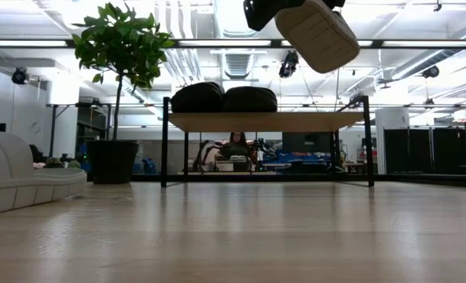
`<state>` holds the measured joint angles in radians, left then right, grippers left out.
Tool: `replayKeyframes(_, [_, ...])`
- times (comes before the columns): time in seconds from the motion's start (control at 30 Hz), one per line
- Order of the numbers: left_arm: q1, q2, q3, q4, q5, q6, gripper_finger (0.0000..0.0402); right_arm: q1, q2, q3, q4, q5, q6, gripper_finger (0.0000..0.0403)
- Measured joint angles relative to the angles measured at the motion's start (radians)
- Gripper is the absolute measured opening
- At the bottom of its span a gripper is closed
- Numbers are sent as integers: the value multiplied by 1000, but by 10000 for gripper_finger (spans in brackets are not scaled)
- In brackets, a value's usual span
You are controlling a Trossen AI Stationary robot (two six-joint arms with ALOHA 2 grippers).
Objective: Pick and place slides into the shelf
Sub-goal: Put the right gray slide on the shelf
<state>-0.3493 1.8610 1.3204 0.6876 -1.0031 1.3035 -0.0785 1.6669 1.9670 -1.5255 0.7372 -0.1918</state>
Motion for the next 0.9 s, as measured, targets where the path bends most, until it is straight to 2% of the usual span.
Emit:
replayKeyframes(0.3, [-49,0,-21,1,38,-99,264,75,-18,3,134,-43,-187,8])
replayKeyframes(0.43, [-72,-1,-28,3,78,-120,264,84,-36,-3,152,-127,-227,8])
replayKeyframes(0.83, [-90,-21,-55,10,117,-128,264,22,-151,-126,339,-142,-379,8])
replayKeyframes(0.9, [-90,-25,-55,12,124,-130,264,-2,-170,-167,381,-185,-407,8])
